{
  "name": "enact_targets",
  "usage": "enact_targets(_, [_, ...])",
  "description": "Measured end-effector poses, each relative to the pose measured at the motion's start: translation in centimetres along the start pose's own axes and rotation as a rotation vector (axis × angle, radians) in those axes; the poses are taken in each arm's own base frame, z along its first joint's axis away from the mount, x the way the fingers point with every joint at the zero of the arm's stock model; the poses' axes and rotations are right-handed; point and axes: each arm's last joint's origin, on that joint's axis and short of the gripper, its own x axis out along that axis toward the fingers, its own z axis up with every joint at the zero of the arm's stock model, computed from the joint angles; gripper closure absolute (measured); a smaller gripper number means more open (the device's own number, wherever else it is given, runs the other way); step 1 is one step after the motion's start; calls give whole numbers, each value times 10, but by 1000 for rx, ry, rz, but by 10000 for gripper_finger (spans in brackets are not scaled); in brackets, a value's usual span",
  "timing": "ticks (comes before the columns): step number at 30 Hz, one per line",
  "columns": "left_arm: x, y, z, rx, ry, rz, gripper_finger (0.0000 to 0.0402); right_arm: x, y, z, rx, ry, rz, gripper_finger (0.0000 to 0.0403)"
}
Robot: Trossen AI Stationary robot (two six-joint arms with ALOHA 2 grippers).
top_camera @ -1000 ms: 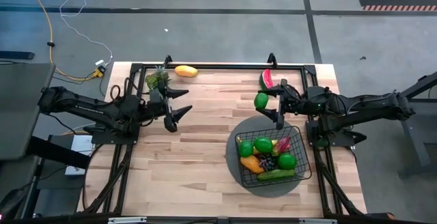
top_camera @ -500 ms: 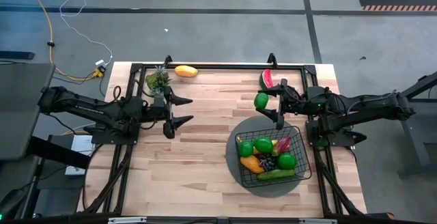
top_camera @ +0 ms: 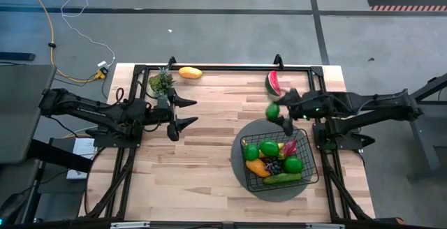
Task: Build produce basket
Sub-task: Put the green lime into the black basket
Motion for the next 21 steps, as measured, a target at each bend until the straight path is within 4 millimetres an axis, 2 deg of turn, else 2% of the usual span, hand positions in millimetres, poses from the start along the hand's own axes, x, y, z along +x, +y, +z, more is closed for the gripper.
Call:
enact_targets(6, [0,0,0,-4,-1,2,106,-9,15,-25,195,479,84,102])
enact_targets(11, [0,0,0,-27,-1,2,106,-13,33,-52,350,712,105,102])
enact_targets(16, [0,0,0,-27,-1,3,106,-12,45,-73,471,771,-23,102])
enact_targets(21, [0,0,0,-27,-1,3,106,-2,47,-88,634,732,-229,102])
